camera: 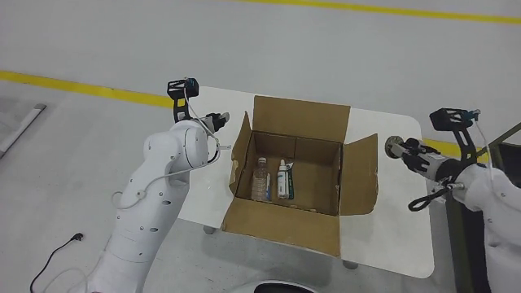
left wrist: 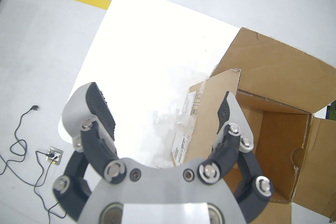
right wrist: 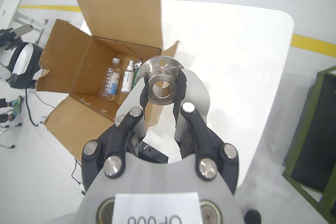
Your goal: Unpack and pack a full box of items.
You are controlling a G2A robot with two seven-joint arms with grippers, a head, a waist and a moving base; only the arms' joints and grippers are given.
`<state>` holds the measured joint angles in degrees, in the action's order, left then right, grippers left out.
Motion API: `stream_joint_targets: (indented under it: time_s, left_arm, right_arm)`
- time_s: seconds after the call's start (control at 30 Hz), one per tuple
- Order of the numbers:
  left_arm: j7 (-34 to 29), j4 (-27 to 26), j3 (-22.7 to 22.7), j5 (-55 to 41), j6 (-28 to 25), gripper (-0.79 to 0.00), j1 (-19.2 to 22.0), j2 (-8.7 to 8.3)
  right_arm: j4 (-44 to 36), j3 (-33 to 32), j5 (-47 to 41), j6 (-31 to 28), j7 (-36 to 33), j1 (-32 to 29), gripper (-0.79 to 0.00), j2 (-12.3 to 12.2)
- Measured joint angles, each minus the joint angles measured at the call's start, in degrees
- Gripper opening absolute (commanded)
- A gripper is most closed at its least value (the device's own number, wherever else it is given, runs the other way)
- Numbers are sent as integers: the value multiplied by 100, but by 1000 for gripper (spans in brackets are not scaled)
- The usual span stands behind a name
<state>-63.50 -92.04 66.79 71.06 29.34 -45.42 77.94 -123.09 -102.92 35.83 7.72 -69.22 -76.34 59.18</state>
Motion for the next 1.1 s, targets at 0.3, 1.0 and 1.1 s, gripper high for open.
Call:
stream_joint_targets:
  time_s: [0.3,1.0,1.1]
  left_arm:
    - [0,0,0,0,0,0,0,0]
    - [0,0,0,0,0,0,0,0]
    - [0,0,0,0,0,0,0,0]
  right_arm:
    - [696,2354,659,528,133,963,-785,121]
    - [4927,6433,2138,3242,1021,3079,-785,1318]
    - [5259,6498,2000,3344,1100,3200,-785,1464]
